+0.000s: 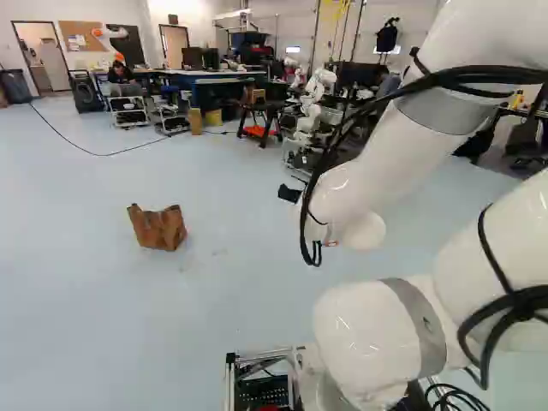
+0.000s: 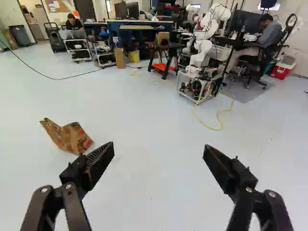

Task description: Pick up the grocery bag from the ground

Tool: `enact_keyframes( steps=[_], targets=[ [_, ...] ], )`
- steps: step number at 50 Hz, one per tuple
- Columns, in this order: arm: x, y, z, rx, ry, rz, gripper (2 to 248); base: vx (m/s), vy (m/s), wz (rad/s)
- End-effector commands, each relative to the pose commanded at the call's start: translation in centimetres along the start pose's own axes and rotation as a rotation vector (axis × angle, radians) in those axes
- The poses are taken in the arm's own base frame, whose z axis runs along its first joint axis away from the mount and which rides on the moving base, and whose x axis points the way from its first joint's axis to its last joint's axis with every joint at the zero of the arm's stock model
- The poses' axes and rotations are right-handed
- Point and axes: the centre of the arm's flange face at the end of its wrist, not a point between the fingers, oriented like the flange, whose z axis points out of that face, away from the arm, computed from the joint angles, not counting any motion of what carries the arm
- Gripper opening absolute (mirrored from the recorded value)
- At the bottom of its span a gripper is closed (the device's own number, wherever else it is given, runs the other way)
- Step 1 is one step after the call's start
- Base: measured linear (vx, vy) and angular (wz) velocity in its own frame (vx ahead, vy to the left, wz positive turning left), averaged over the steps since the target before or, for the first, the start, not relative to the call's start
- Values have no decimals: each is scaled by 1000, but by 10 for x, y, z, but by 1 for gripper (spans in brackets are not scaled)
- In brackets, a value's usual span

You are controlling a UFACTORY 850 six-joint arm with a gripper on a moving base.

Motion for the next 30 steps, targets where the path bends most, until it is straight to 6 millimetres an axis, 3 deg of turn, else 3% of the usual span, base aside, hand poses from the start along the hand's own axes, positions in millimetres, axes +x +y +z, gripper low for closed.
enact_keyframes(
  steps=[7,14,30],
  targets=[
    [0,0,0,0,0,0,247,44,127,-5],
    [0,0,0,0,0,0,247,218,186,-59],
    [0,0,0,0,0,0,247,270,242,-53]
  ],
)
